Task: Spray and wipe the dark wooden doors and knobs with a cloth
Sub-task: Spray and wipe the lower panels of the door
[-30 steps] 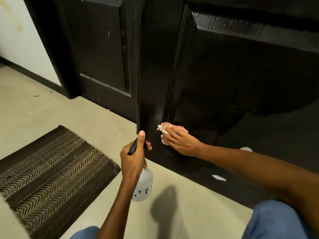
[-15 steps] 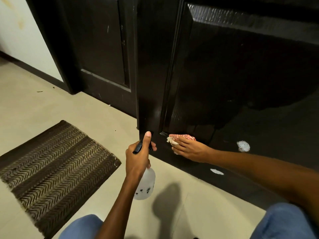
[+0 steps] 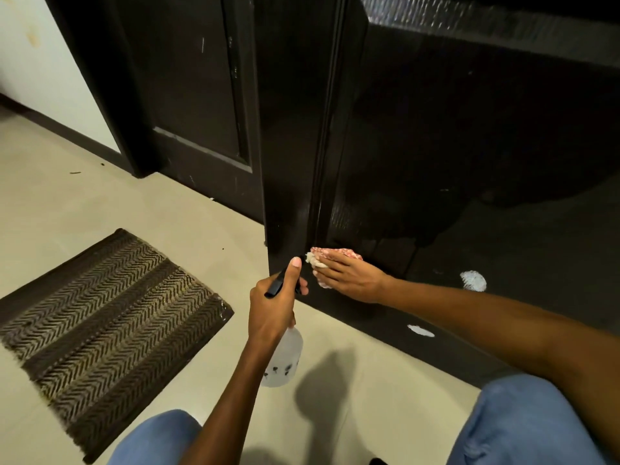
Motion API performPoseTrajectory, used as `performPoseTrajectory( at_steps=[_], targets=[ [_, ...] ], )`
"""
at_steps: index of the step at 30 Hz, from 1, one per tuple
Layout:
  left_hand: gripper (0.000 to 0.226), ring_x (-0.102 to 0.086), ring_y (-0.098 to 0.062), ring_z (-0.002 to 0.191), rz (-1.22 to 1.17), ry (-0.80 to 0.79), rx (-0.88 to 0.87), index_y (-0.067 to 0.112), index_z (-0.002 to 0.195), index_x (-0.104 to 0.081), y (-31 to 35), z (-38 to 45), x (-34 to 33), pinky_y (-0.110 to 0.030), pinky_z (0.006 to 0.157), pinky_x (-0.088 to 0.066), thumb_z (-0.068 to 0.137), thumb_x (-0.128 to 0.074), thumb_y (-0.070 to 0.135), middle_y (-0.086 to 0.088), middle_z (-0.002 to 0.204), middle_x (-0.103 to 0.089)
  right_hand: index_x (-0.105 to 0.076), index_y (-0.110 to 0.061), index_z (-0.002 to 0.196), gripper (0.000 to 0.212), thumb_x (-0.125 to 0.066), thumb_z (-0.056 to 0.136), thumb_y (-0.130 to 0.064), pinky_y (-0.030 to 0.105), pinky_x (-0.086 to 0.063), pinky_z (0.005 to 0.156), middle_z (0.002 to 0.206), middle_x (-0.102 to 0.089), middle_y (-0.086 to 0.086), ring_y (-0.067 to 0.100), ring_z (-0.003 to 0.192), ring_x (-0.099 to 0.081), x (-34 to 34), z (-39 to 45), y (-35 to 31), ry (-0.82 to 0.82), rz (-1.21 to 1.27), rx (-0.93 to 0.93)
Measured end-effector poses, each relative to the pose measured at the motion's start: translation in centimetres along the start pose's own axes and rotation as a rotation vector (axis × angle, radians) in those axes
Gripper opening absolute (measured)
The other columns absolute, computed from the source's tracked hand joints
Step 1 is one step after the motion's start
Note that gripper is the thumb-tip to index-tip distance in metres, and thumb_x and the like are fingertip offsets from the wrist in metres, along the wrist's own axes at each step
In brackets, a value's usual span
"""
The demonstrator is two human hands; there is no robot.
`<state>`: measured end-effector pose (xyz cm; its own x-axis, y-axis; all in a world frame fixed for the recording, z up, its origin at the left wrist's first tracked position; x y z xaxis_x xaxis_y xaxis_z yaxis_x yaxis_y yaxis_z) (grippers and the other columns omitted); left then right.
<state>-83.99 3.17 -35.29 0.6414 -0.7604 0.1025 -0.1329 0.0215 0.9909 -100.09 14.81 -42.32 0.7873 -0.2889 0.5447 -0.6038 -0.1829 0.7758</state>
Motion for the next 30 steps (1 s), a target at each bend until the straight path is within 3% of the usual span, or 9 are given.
performPoseTrajectory(
  at_steps=[5,9,15,20,23,26,30],
  targets=[
    [0.056,-0.051,-0.013,0.043,-0.006,0.038,-0.017,0.013,0.077,-0.074,0.1,0.6,0.4,-0.023,0.044,-0.042,0.099,-0.051,0.058,-0.007,0.077,-0.074,-0.013,-0.007,0.16,0.071,-0.049,0.104,-0.029,0.059,0.01,0.122,0.168,-0.016,0.014,0.038,0.155,-0.005,1.6,4.4,2.1,-0.004,-0.012,-0.033],
    [0.058,-0.052,-0.014,0.044,-0.003,0.049,-0.004,0.014,0.077,-0.074,-0.4,1.4,0.7,-0.023,0.045,-0.044,0.097,-0.049,0.063,-0.004,0.077,-0.075,-0.002,-0.007,0.16,0.071,-0.043,0.106,-0.026,0.055,0.016,0.116,0.169,-0.003,0.016,0.036,0.155,0.003,1.1,3.2,1.6,0.004,-0.061,-0.003],
    [0.055,-0.058,-0.013,0.054,-0.036,0.025,-0.03,0.016,0.078,-0.076,-0.5,1.1,-1.7,-0.023,0.053,-0.047,0.089,-0.053,0.064,0.002,0.074,-0.075,-0.006,-0.014,0.162,0.067,-0.039,0.104,-0.021,0.05,0.014,0.12,0.169,-0.002,0.011,0.031,0.156,0.001,0.5,-3.5,1.9,0.068,0.059,-0.059],
    [0.049,-0.066,-0.025,0.065,-0.095,-0.003,-0.007,0.015,0.077,-0.076,0.6,1.0,-4.7,-0.031,0.052,-0.049,0.099,-0.057,0.055,-0.001,0.078,-0.076,-0.011,-0.014,0.16,0.072,-0.042,0.096,-0.023,0.052,0.004,0.125,0.167,-0.011,0.006,0.031,0.156,0.002,0.7,-12.0,5.5,0.223,0.038,-0.296],
    [0.054,-0.06,-0.027,0.059,-0.091,-0.083,-0.018,0.015,0.076,-0.075,1.3,0.6,-5.7,-0.034,0.053,-0.049,0.099,-0.054,0.058,-0.003,0.08,-0.076,-0.017,-0.017,0.161,0.071,-0.037,0.093,-0.02,0.054,0.004,0.125,0.169,-0.007,0.005,0.031,0.156,0.007,2.0,-17.6,7.6,0.238,-0.006,-0.458],
    [0.059,-0.056,-0.02,0.054,-0.109,-0.137,-0.034,0.011,0.078,-0.075,3.2,0.3,-6.2,-0.035,0.06,-0.049,0.096,-0.053,0.063,-0.004,0.08,-0.076,-0.028,-0.021,0.16,0.063,-0.038,0.098,-0.017,0.055,0.001,0.125,0.169,-0.015,0.0,0.029,0.156,-0.006,3.7,-23.0,10.4,0.269,-0.012,-0.66],
    [0.063,-0.048,-0.013,0.039,-0.14,-0.14,-0.066,0.005,0.078,-0.074,5.4,0.4,-6.0,-0.024,0.044,-0.043,0.092,-0.052,0.062,-0.007,0.075,-0.074,-0.036,-0.023,0.157,0.055,-0.049,0.104,-0.028,0.058,-0.008,0.121,0.164,-0.033,-0.001,0.031,0.152,-0.022,5.4,-22.8,11.3,0.366,0.002,-0.971]
  ],
)
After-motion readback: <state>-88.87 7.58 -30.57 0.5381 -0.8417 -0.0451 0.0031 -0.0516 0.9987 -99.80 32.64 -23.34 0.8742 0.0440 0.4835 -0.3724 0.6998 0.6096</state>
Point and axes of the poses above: each hand's wrist, its own z-axis towards the middle knuckle, its own x-axis out of the back of the hand, y = z × x, the point moved 6 cm from there along z, towards the middle knuckle
